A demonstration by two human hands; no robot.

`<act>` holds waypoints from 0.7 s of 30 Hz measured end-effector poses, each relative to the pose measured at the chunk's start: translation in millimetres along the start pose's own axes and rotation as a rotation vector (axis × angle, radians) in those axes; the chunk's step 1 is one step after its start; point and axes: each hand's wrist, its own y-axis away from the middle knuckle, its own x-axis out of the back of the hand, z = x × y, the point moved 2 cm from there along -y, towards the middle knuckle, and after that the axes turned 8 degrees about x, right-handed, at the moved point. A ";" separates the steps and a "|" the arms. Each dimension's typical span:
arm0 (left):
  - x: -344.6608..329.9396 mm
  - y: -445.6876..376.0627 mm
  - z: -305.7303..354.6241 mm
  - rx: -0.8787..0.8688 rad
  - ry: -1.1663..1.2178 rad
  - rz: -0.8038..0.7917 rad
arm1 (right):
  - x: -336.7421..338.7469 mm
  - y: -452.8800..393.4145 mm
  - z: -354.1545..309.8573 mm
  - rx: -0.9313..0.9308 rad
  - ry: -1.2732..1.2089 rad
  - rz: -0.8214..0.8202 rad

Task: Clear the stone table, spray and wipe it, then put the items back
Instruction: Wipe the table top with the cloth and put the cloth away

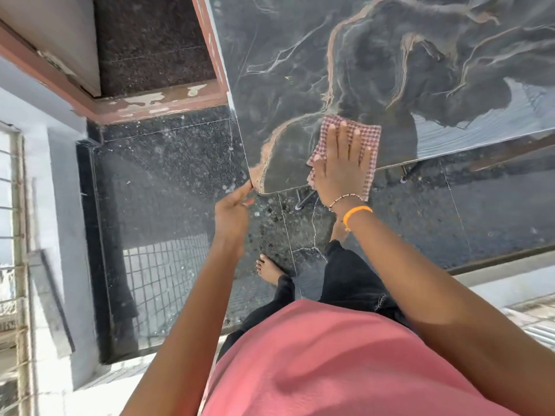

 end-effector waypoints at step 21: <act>-149.0 8.7 59.3 -0.648 -0.832 0.211 | 66.8 -71.6 216.9 0.165 0.127 -0.086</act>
